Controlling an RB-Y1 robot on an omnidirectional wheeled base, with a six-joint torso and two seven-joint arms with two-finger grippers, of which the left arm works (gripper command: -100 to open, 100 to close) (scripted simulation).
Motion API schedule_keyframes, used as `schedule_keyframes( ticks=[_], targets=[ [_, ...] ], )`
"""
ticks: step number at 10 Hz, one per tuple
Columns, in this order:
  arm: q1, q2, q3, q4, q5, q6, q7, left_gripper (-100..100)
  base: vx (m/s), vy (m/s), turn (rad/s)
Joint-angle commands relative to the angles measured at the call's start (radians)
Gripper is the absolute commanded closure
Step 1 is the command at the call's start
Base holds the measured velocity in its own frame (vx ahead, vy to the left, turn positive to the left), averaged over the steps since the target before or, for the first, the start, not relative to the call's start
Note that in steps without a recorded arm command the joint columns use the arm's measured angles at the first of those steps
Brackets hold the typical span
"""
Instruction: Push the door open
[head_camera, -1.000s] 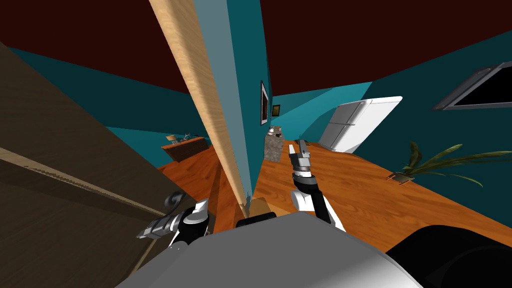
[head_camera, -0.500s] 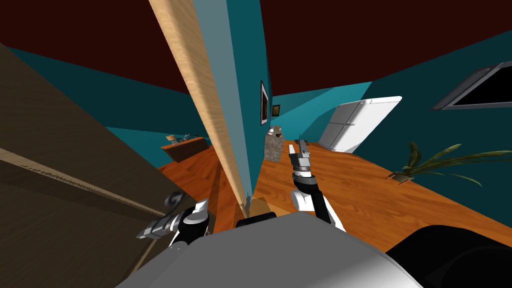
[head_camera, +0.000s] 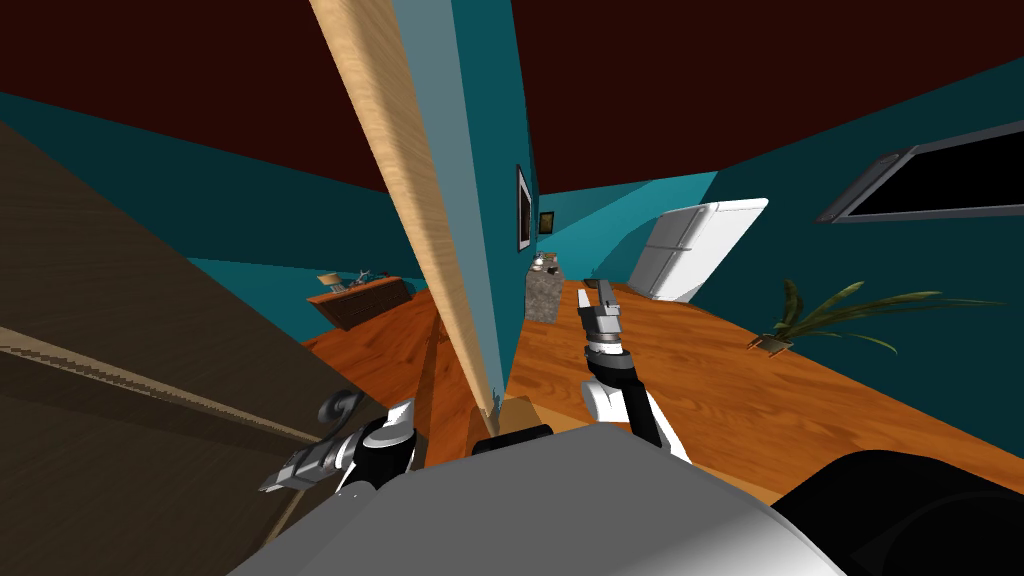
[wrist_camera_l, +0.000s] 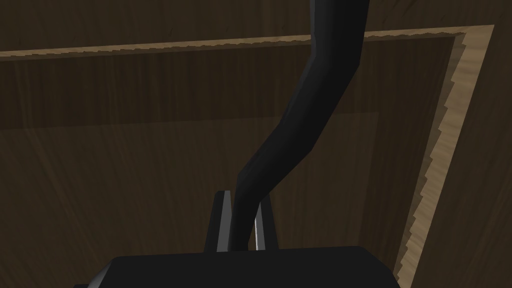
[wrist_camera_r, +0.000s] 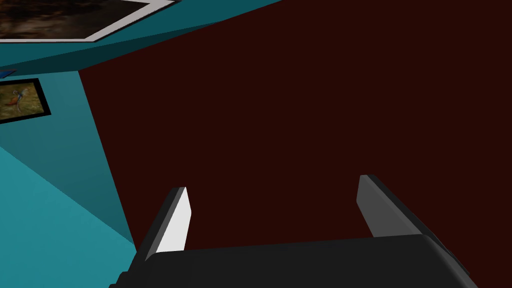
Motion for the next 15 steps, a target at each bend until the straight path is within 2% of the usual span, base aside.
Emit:
schedule_keyframes(
  ticks=[1,7,8,9,14,15],
  targets=[
    [0.003,-0.003,0.003,-0.012,0.001,0.005,-0.003,100,0.003,-0.007,0.020],
    [0.003,-0.003,0.003,-0.012,0.001,0.005,-0.003,100,-0.001,0.002,-0.004],
    [0.000,0.000,0.024,-0.013,0.011,-0.005,-0.012,100,-0.016,0.041,-0.115],
    [0.000,0.002,0.032,-0.013,0.014,-0.009,-0.015,100,-0.018,0.045,-0.128],
    [0.000,0.002,0.032,-0.013,0.014,-0.009,-0.015,100,-0.002,0.012,-0.010],
    [0.000,0.003,0.040,-0.014,0.018,-0.014,-0.019,100,-0.006,0.024,-0.047]
  ],
)
